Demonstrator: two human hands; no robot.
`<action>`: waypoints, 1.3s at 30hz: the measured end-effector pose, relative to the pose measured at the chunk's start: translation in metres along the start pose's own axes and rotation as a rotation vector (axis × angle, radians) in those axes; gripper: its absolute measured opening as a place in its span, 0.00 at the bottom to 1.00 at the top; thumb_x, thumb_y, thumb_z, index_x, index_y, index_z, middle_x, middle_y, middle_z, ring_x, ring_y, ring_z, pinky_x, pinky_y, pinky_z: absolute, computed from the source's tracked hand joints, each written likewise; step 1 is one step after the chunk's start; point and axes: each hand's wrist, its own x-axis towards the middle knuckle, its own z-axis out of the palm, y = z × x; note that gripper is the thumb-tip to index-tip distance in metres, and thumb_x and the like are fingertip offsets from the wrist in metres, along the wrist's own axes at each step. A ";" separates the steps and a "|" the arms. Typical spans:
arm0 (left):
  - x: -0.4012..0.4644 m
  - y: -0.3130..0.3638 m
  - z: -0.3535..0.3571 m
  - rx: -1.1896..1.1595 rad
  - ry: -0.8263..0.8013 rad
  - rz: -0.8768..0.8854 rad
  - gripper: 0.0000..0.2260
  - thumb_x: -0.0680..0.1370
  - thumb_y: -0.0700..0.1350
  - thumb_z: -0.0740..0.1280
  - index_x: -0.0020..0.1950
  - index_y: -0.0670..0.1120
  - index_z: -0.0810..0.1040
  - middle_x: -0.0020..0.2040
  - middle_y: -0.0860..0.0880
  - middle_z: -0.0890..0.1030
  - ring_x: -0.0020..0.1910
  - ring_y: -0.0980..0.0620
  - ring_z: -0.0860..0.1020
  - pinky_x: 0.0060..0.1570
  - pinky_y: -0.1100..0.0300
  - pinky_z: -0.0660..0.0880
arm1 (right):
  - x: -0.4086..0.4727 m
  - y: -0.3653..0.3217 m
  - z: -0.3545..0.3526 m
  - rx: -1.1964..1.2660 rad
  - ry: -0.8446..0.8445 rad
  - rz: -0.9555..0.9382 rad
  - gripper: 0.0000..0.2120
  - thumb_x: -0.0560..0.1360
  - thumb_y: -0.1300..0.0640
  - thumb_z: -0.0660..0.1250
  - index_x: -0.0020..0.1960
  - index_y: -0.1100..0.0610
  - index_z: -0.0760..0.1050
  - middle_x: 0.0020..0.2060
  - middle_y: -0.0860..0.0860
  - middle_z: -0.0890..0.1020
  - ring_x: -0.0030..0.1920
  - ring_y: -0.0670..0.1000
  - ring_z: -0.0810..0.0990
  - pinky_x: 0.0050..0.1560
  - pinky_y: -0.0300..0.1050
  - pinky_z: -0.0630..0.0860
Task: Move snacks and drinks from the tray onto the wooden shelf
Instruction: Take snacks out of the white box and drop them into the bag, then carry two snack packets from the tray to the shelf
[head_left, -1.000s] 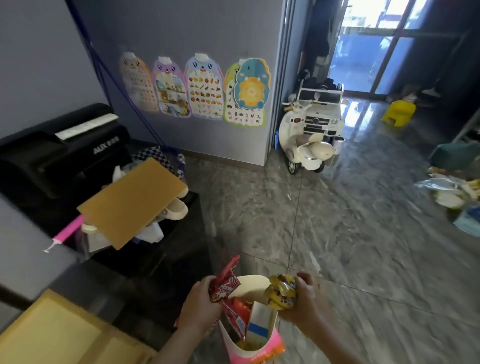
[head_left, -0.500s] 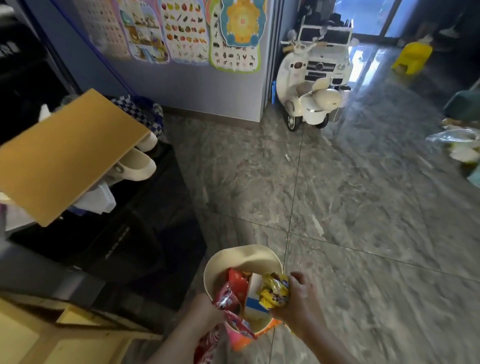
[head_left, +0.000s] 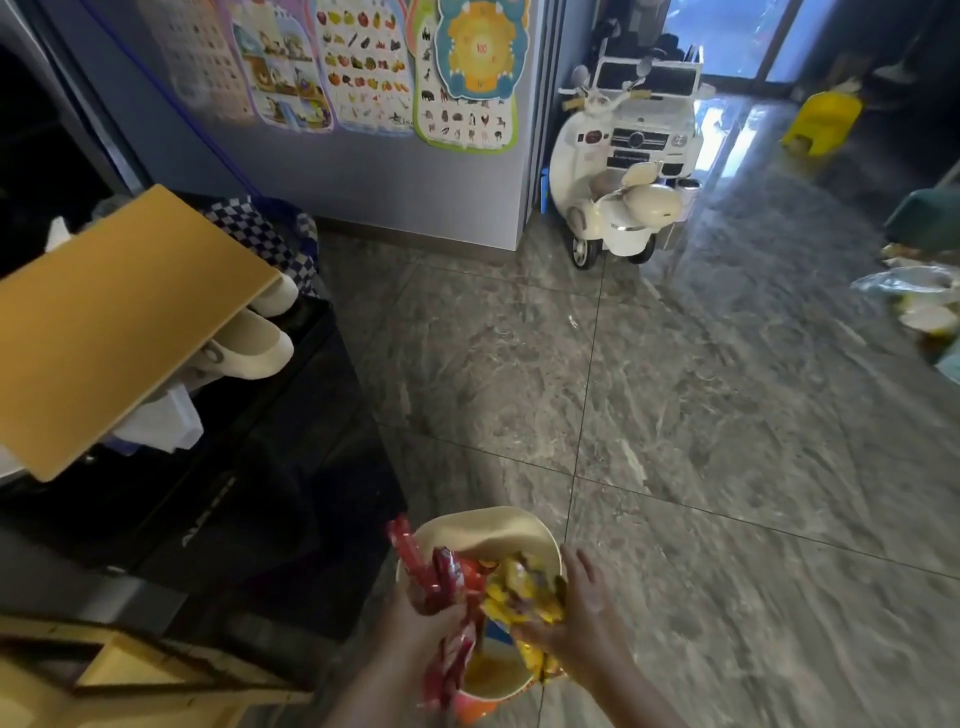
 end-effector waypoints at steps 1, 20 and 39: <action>-0.001 0.000 0.000 -0.016 0.016 0.003 0.24 0.68 0.40 0.76 0.60 0.47 0.71 0.56 0.49 0.78 0.56 0.49 0.76 0.61 0.54 0.71 | 0.000 -0.001 0.000 0.018 -0.009 -0.003 0.56 0.60 0.41 0.79 0.77 0.49 0.50 0.77 0.50 0.50 0.77 0.50 0.50 0.72 0.47 0.57; -0.179 -0.019 -0.141 0.292 0.213 0.396 0.41 0.69 0.55 0.74 0.76 0.55 0.55 0.77 0.52 0.55 0.74 0.52 0.59 0.73 0.54 0.60 | -0.145 -0.097 -0.072 -0.226 0.016 -0.318 0.50 0.64 0.47 0.78 0.77 0.49 0.52 0.76 0.46 0.53 0.74 0.49 0.58 0.71 0.43 0.59; -0.558 -0.275 -0.315 0.884 0.663 0.455 0.45 0.70 0.65 0.67 0.78 0.49 0.48 0.78 0.47 0.51 0.76 0.45 0.53 0.75 0.49 0.54 | -0.521 -0.180 -0.057 -0.694 0.161 -0.721 0.48 0.69 0.38 0.71 0.78 0.54 0.50 0.77 0.51 0.54 0.77 0.54 0.52 0.75 0.49 0.53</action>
